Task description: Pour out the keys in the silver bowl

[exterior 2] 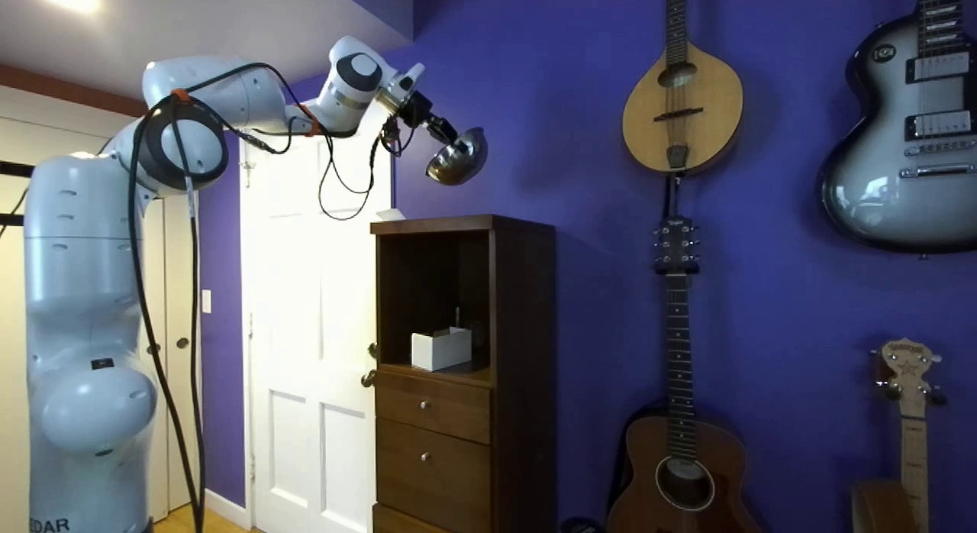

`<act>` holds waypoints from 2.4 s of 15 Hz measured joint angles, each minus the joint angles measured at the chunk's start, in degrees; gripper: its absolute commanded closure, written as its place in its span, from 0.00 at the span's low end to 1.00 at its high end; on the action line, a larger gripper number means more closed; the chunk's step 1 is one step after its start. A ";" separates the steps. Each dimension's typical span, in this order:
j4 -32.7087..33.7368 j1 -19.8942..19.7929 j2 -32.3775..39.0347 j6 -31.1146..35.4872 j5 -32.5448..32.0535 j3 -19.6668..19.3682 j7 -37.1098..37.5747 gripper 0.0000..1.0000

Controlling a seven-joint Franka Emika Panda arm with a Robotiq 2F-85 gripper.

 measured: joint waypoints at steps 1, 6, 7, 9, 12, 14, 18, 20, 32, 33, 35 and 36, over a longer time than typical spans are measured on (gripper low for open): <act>-0.58 0.75 0.01 0.40 -3.34 0.74 0.00 0.99; -5.70 3.54 0.18 2.21 -19.79 3.38 0.08 0.99; -6.76 3.79 0.19 2.32 -23.06 3.65 0.18 0.99; -8.58 4.07 0.18 2.34 -29.21 3.94 0.55 0.99; -10.20 4.29 0.09 2.42 -35.57 4.25 0.79 0.99; -11.15 4.61 -0.63 2.93 -38.37 4.80 0.80 0.99; -13.91 5.46 -4.64 3.76 -42.77 5.60 -0.05 0.99; -15.33 4.05 -8.32 6.96 -42.75 3.22 -2.90 0.99; -16.58 2.30 -13.46 9.30 -25.61 -10.10 -11.07 0.99; -15.79 2.63 -13.49 7.09 -21.76 -9.79 -11.81 0.99; -13.41 2.99 -13.56 2.24 -14.06 -9.26 -13.92 0.99; -11.92 3.02 -13.58 -0.33 -10.22 -9.11 -15.12 0.99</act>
